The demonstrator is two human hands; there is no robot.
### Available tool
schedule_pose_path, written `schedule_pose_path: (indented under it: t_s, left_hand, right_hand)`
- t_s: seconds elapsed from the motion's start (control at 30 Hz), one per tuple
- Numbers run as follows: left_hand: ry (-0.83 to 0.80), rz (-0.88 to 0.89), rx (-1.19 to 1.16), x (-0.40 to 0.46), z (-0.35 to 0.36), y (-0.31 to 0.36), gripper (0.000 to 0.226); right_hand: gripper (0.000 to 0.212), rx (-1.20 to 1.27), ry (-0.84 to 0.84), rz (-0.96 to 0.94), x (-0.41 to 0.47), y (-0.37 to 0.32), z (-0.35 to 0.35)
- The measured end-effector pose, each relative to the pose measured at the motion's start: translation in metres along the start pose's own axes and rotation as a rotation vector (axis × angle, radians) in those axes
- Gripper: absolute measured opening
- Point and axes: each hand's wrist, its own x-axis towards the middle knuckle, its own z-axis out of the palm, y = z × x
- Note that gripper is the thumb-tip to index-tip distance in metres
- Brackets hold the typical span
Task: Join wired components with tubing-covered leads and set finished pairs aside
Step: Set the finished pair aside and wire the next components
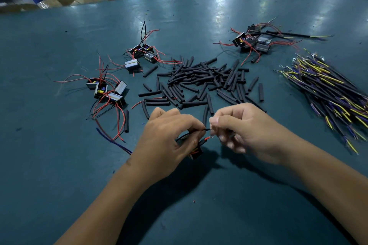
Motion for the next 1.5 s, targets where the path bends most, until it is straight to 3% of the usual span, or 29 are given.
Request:
schedule_pose_path:
  t_s: [0.13, 0.23, 0.3, 0.4, 0.53, 0.6, 0.63, 0.7, 0.83, 0.93, 1.13, 1.3, 1.5]
  left_hand:
    - [-0.003, 0.003, 0.009, 0.0, 0.0, -0.001, 0.008]
    - [-0.015, -0.035, -0.036, 0.001, -0.002, -0.001, 0.007]
    - [-0.025, -0.102, -0.136, 0.0, -0.006, -0.002, 0.006]
    - [-0.076, -0.168, -0.266, 0.0, -0.01, -0.001, 0.01]
    - [-0.169, -0.271, -0.61, 0.0, -0.012, 0.0, 0.011]
    - [-0.178, -0.299, -0.686, 0.0, -0.013, 0.0, 0.011]
    - [-0.172, -0.293, -0.67, 0.0, -0.012, 0.0, 0.011]
    - [-0.135, -0.249, -0.498, -0.002, -0.01, -0.001, 0.011]
    - [-0.014, -0.055, -0.074, -0.001, -0.002, -0.003, 0.013]
    - [0.02, 0.033, 0.038, 0.001, 0.001, -0.004, 0.014]
    - [0.041, 0.092, 0.121, 0.001, 0.003, -0.004, 0.012]
    - [0.049, 0.096, 0.158, 0.002, 0.003, -0.004, 0.011]
    - [0.007, -0.01, 0.051, 0.001, 0.001, -0.005, 0.011]
  right_hand:
    - [0.033, 0.13, -0.045, 0.099, 0.0, -0.002, 0.003]
    - [0.032, 0.138, -0.048, 0.022, 0.0, -0.002, 0.004]
    - [0.023, -0.03, -0.013, -0.159, -0.002, -0.003, 0.005]
    - [0.014, -0.477, 0.089, -0.51, -0.004, -0.001, 0.0]
    - [0.017, -0.971, 0.159, -0.894, -0.004, -0.002, -0.003]
    - [0.023, -1.101, 0.184, -1.016, -0.002, -0.002, -0.005]
    - [0.023, -1.092, 0.183, -1.008, -0.002, -0.001, -0.006]
    - [0.02, -0.893, 0.148, -0.811, -0.002, 0.0, -0.005]
    - [0.033, -0.035, 0.015, -0.044, 0.001, 0.003, 0.003]
    - [0.037, 0.278, -0.06, 0.277, 0.003, 0.003, 0.006]
    - [0.025, 0.386, -0.095, 0.349, 0.001, -0.003, 0.004]
    - [0.028, 0.407, -0.08, 0.31, 0.0, -0.003, 0.004]
    - [0.021, 0.303, -0.049, 0.111, 0.001, -0.001, 0.007]
